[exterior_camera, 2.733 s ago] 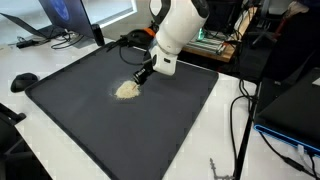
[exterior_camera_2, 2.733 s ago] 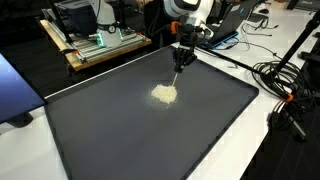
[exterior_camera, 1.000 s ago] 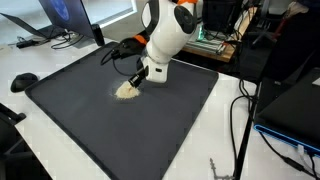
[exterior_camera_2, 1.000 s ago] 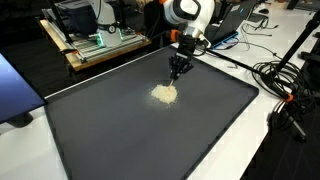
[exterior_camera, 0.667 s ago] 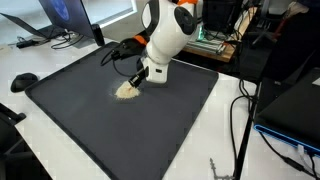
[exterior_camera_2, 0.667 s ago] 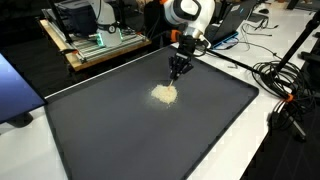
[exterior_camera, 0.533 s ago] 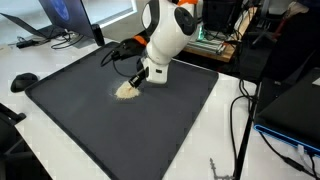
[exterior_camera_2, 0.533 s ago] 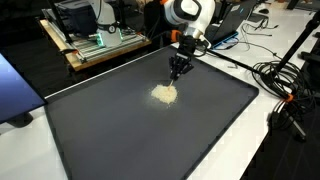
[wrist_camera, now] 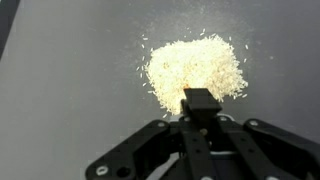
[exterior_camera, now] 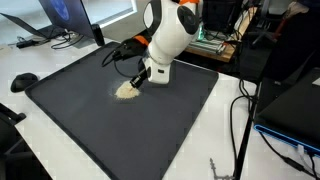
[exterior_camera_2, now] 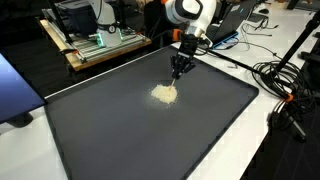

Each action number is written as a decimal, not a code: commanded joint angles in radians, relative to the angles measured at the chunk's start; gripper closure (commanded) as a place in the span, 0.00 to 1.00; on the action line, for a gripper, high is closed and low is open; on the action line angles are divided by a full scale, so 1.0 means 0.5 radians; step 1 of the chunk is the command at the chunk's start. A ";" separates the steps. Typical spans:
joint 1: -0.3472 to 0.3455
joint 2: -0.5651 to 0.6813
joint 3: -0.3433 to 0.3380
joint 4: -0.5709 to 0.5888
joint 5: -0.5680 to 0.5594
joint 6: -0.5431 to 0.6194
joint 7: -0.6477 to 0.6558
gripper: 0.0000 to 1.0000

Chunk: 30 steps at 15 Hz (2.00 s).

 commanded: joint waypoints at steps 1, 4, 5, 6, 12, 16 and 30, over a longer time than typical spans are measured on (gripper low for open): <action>0.008 -0.083 0.044 -0.034 -0.020 -0.054 0.001 0.97; 0.031 -0.137 0.064 -0.049 -0.021 -0.097 0.014 0.97; 0.037 -0.158 0.071 -0.056 -0.018 -0.120 0.018 0.97; 0.040 -0.179 0.081 -0.059 -0.011 -0.142 0.021 0.97; -0.024 -0.260 0.151 -0.013 0.289 -0.149 0.038 0.97; -0.002 -0.240 0.126 0.104 0.525 -0.278 0.053 0.97; 0.431 0.339 0.108 0.883 0.244 -1.147 0.356 0.97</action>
